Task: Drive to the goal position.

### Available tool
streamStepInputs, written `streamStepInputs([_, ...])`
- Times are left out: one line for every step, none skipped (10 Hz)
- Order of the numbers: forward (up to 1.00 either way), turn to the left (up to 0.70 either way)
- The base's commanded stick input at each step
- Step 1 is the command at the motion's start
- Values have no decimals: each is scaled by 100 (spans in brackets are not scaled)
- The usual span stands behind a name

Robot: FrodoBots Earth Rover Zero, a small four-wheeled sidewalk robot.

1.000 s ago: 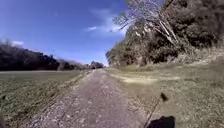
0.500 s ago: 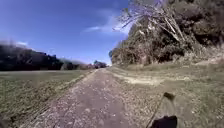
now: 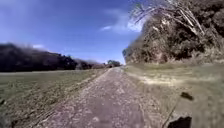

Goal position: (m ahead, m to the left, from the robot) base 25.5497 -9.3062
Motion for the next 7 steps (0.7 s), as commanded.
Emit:
streamStepInputs([50,0])
streamStepInputs([50,0])
streamStepInputs([50,0])
streamStepInputs([50,0])
streamStepInputs([50,0])
streamStepInputs([50,0])
streamStepInputs([50,0])
